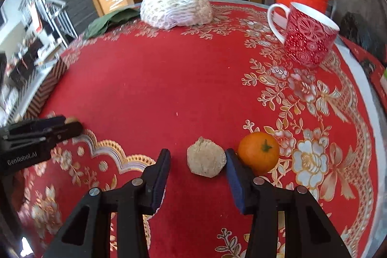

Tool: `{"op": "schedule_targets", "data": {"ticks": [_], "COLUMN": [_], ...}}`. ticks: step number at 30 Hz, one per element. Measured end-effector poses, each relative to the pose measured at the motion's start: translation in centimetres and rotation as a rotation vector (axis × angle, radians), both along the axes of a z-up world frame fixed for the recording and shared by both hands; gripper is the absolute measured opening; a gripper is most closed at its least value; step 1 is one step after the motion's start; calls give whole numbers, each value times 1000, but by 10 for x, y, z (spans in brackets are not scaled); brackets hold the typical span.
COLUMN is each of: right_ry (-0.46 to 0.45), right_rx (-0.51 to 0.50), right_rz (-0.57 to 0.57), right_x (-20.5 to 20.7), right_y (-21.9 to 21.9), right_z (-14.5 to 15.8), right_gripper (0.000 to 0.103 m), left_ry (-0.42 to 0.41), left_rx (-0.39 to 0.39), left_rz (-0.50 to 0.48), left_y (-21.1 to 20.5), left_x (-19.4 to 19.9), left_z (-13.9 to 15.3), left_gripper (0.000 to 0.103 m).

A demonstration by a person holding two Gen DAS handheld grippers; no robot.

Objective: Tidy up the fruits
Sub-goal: 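Grasp a brown round fruit with the left gripper while the right gripper grasps a round beige cake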

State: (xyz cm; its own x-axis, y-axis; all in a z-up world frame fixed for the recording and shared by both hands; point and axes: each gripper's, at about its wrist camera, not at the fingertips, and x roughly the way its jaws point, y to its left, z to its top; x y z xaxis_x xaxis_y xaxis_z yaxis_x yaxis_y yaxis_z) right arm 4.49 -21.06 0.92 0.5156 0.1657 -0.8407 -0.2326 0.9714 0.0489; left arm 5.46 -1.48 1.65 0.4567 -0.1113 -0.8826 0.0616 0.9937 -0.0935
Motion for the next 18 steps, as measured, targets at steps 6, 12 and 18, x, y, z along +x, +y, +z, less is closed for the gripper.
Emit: {"op": "schedule_targets", "data": {"ticks": [6, 12, 18], "right_ry": [11, 4, -19], "right_rx": [9, 20, 36], "right_rz": [27, 62, 120], "right_x": [-4, -17, -36], "right_y": [3, 18, 44], "right_z": [1, 4, 16], "right_gripper": [30, 30, 30], "left_ry": [-12, -35, -51], "left_rx": [-19, -54, -61], "left_rz": [3, 8, -3], "left_y": [10, 28, 40], "left_x": [-2, -19, -39], "left_z": [1, 11, 24], "left_gripper": [23, 23, 23]}}
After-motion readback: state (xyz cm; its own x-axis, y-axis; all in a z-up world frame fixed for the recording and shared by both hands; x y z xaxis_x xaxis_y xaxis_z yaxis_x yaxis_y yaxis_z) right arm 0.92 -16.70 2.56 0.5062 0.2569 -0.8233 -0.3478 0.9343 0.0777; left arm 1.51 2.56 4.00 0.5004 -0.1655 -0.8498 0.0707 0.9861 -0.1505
